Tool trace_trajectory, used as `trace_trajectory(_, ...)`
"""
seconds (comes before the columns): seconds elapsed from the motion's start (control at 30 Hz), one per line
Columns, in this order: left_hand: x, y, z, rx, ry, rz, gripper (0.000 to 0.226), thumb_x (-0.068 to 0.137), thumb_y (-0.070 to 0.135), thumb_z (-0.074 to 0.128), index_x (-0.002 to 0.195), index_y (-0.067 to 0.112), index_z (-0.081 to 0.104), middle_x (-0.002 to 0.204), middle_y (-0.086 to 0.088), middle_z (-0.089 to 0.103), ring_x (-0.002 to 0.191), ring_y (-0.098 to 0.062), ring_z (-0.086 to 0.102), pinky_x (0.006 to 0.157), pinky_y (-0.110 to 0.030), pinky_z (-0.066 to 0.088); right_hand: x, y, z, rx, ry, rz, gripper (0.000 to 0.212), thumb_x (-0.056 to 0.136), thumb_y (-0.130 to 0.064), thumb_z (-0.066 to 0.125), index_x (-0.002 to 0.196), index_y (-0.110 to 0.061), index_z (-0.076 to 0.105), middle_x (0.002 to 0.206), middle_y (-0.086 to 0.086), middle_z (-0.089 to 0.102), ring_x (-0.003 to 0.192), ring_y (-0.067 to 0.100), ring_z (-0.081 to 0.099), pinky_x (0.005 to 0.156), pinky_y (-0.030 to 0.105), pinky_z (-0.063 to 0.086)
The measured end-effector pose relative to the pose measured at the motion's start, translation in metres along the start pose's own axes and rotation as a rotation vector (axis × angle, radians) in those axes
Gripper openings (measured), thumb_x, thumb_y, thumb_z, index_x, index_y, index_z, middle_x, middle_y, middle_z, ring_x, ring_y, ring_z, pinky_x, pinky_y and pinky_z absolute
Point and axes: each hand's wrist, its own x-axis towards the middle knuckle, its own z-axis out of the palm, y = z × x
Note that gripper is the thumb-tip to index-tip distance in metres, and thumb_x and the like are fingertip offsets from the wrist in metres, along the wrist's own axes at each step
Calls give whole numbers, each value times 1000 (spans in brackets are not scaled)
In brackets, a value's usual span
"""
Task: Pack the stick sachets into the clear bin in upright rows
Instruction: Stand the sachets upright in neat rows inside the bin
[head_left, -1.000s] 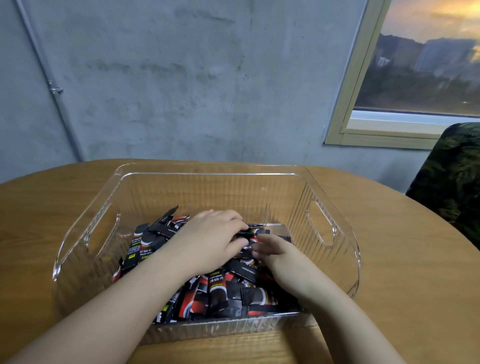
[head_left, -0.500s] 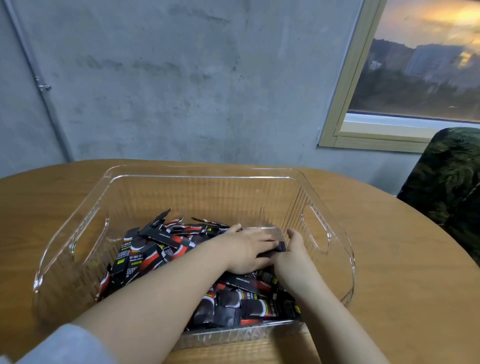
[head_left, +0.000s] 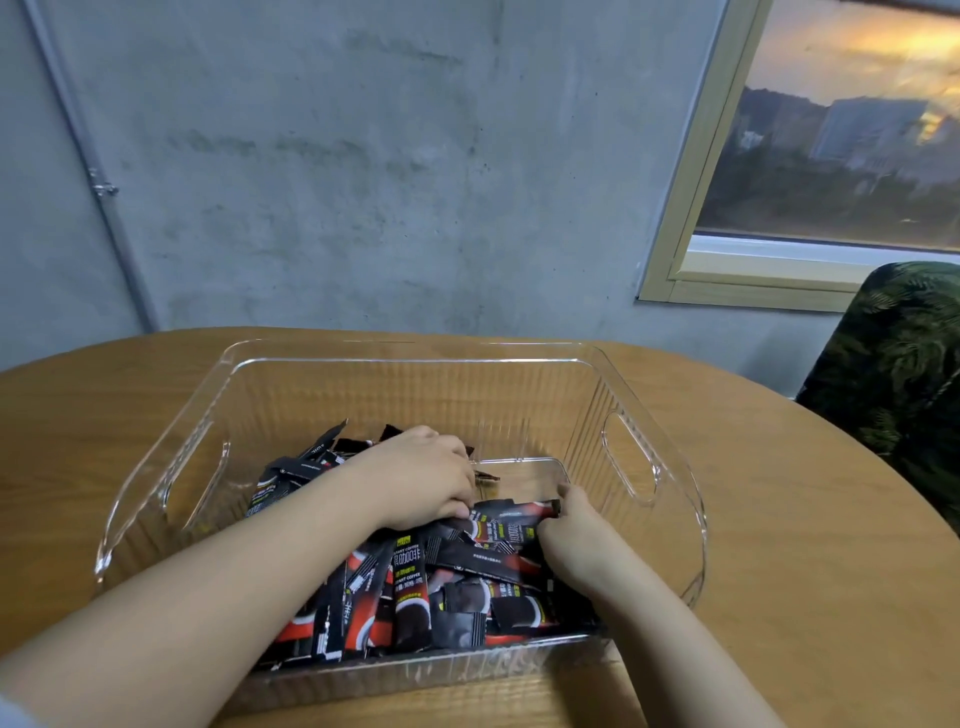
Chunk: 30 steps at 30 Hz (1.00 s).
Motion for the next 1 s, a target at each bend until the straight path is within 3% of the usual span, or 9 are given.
trace_trajectory(0.2, -48, 3, -14, -283, 147, -236, 48, 101, 46, 28, 149, 40, 21, 156, 22, 11, 145, -3, 7, 118, -32, 2, -1, -1, 1, 20, -53, -15, 48, 92, -8, 39, 140, -10, 35, 103, 2, 49, 100, 23, 59, 85, 30, 47)
trace_trajectory(0.33, -87, 16, 9, -395, 142, -397, 48, 101, 46, 23, 149, 40, 17, 158, 20, 6, 146, -3, 3, 119, -31, -1, 0, 0, 4, 25, -99, -25, 56, 93, -8, 38, 148, -15, 26, 113, 8, 54, 89, 22, 59, 82, 38, 50)
trace_trajectory(0.4, -92, 22, 19, -435, 186, -424, 50, 100, 51, 17, 149, 40, 18, 158, 20, 5, 146, -2, 2, 118, -29, -3, -2, -1, 6, 77, -185, -63, 44, 94, -6, 39, 137, -18, 45, 112, 8, 61, 85, 19, 59, 85, 40, 53)
trace_trajectory(0.5, -88, 24, 19, -479, 297, -399, 96, 70, 84, -13, 147, 41, 24, 157, 22, 10, 145, -2, 6, 116, -26, 0, -8, -4, 6, 156, -354, -110, 33, 97, -2, 38, 115, -21, 58, 79, 1, 61, 60, 10, 57, 61, 34, 54)
trace_trajectory(0.57, -82, 26, 18, -459, 304, -352, 115, 52, 89, -25, 147, 44, 24, 156, 25, 8, 144, 1, 4, 115, -25, -3, -10, -3, 4, 148, -422, -136, 34, 97, -1, 39, 113, -27, 55, 88, -2, 64, 69, 10, 64, 64, 29, 54)
trace_trajectory(0.67, -75, 33, 15, -400, 265, -229, 106, 59, 86, -16, 147, 43, 23, 156, 26, 6, 139, 10, -4, 113, -23, -11, -13, -4, 2, 128, -461, -181, 42, 93, 3, 41, 109, -33, 56, 113, 0, 65, 100, 20, 64, 88, 35, 53)
trace_trajectory(0.8, -67, 37, 12, -280, 126, -134, 87, 73, 74, 1, 150, 37, 19, 157, 23, 8, 142, 6, -6, 114, -29, -15, -8, 0, 5, 118, -486, -228, 60, 86, 11, 42, 139, -17, 41, 130, 4, 57, 113, 17, 57, 88, 28, 49)
trace_trajectory(0.9, -60, 40, 15, -221, 26, -137, 62, 96, 61, 20, 151, 33, 17, 157, 19, 18, 145, 0, 0, 118, -40, -11, -5, 4, 6, 167, -495, -234, 67, 81, 18, 41, 142, -8, 32, 143, 4, 44, 131, 16, 42, 105, 31, 41)
trace_trajectory(1.0, -54, 42, 17, -222, 5, -144, 55, 99, 56, 21, 151, 37, 14, 154, 18, 27, 146, -5, 7, 118, -44, -9, -3, 5, 7, 236, -491, -199, 70, 79, 16, 42, 143, -9, 29, 142, 4, 43, 129, 20, 45, 106, 37, 42)
